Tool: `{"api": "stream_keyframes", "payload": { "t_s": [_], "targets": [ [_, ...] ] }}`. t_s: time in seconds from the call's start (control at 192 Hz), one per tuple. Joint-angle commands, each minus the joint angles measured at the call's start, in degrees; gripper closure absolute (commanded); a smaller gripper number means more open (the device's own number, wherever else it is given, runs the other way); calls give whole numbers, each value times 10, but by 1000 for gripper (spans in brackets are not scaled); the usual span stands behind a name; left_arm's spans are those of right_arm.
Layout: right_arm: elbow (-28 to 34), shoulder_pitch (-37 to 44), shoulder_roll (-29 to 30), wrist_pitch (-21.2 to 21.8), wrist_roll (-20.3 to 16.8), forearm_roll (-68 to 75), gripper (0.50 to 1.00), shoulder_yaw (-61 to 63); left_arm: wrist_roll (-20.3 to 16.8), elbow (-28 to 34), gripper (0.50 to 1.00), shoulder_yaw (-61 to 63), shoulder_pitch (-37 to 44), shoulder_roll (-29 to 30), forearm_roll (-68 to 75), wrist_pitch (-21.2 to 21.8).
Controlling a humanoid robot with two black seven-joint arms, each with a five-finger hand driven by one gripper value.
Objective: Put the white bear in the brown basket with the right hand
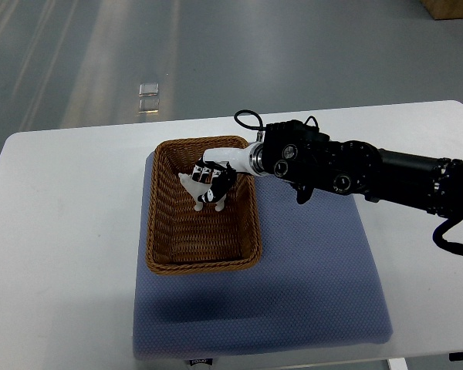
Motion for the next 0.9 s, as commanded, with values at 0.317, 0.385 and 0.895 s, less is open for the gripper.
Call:
{"api": "stream_keyframes", "payload": {
  "t_s": [0.317, 0.385, 0.895],
  "targets": [
    [0, 7, 0, 4, 0, 1, 648, 9, 0, 0, 500, 1, 0, 0, -1, 0],
    [1, 9, 0, 5, 0, 2, 640, 9, 0, 0, 500, 0, 0, 0, -1, 0],
    [0, -85, -57, -50, 64, 12, 607, 341, 0, -1, 500, 0, 0, 0, 0, 0]
  ]
}}
